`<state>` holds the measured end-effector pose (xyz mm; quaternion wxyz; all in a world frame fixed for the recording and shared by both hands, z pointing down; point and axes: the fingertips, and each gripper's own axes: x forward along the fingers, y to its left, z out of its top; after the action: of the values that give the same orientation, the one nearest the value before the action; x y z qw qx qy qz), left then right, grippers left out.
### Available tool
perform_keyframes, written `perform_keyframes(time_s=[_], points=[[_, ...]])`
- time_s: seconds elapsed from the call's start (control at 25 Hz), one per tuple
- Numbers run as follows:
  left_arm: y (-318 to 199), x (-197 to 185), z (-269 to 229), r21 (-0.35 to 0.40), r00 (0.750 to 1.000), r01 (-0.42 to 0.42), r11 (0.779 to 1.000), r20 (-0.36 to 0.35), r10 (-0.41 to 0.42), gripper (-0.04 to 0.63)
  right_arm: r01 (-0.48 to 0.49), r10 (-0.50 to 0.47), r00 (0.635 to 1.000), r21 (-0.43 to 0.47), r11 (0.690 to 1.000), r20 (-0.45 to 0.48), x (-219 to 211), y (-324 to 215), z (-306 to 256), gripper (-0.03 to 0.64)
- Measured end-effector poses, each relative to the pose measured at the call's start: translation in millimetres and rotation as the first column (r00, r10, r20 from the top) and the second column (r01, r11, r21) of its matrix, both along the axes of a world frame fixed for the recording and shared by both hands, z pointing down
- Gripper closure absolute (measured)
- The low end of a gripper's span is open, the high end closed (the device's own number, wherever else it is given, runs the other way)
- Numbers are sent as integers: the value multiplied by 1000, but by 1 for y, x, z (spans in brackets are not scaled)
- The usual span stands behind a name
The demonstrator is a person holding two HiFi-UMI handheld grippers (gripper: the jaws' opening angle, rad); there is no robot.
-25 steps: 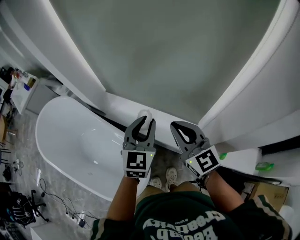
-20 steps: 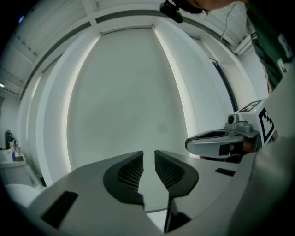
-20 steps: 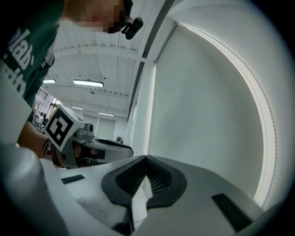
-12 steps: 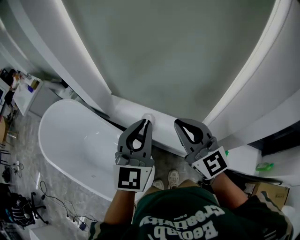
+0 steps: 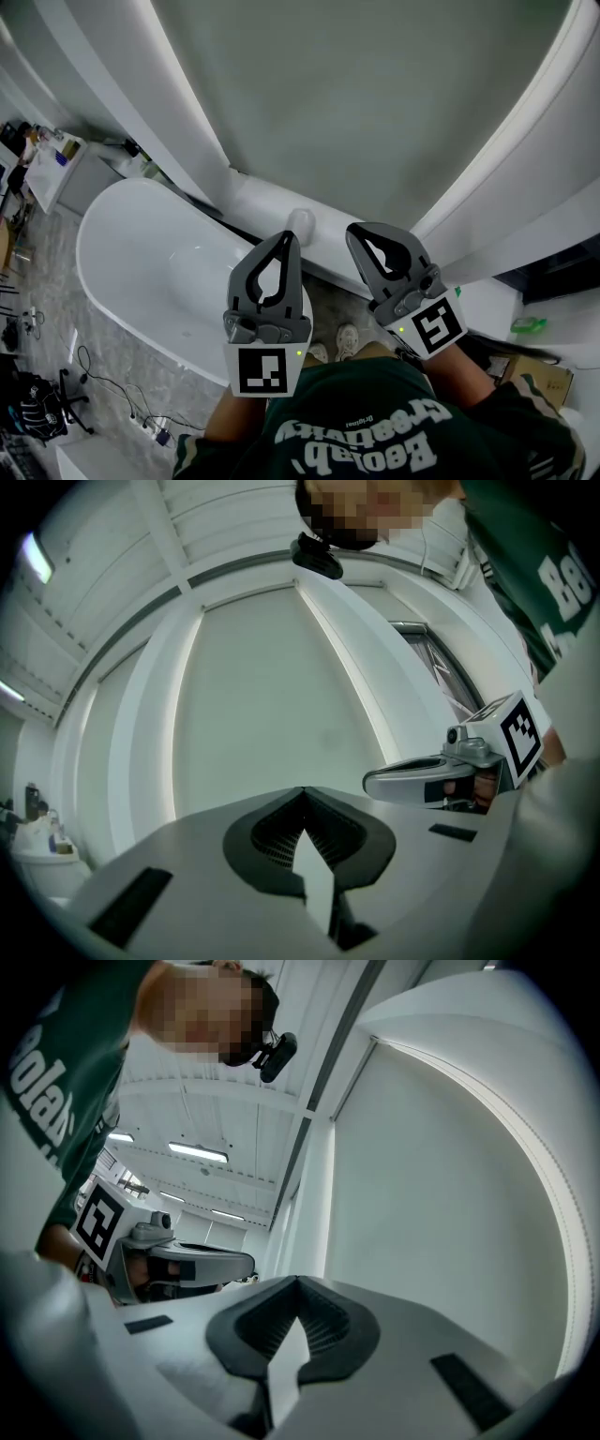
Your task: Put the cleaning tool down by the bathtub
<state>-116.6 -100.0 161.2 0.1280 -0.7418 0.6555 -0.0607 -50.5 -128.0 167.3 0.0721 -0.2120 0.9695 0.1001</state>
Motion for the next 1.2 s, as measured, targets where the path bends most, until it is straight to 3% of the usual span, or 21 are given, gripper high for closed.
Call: perform_keyframes(time_s=[0.28,0.44,0.64,1.2], points=[[22,-16,-11,43,999,22,999,-24,-21,586,-12,12,1000,68,998,0,-16,25,-13,601],[36,-26,-19,71,999,31,997,-28,-29,586,-12,10,999,33,999,46,-21,35,-18,601],[53,-34,-23,103,997,30,994,-68,-23,586,-37,35,999,70,997,21,-27,53,-15,601],[91,-37,-22,96,998,9,995,-60,-3,586,-58,60,998,102,993,-18,-35,93,-12,601]])
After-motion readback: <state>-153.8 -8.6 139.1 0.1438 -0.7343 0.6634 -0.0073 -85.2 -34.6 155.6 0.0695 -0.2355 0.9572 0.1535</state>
